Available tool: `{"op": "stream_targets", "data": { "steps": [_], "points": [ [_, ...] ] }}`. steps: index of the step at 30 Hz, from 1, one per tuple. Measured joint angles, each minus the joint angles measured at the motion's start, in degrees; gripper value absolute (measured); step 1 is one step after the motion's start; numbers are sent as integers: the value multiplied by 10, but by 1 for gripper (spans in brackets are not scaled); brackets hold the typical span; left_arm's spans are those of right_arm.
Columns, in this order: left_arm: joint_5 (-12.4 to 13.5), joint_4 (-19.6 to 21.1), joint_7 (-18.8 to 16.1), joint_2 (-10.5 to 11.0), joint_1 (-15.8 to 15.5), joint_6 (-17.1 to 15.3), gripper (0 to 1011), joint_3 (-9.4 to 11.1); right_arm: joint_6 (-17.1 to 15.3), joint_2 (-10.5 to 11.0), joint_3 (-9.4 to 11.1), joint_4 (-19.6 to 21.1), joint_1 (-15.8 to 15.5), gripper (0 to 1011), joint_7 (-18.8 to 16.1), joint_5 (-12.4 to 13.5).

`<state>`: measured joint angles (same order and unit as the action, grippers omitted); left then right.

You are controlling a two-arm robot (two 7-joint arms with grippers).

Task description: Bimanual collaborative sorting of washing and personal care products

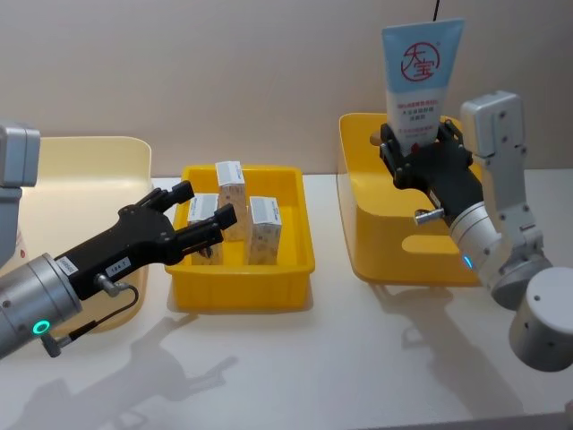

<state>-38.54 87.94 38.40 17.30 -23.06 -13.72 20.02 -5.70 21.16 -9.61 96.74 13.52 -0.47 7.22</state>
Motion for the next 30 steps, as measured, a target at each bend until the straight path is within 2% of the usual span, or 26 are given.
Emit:
{"op": "stream_targets", "data": {
  "steps": [16,30],
  "points": [
    [0,0,0,0,0,0,1000,0,-49,-35,-4,-70,38,563,33,-27],
    [0,0,0,0,0,0,1000,0,-69,-58,-12,-113,58,563,49,-43]
  ]
}}
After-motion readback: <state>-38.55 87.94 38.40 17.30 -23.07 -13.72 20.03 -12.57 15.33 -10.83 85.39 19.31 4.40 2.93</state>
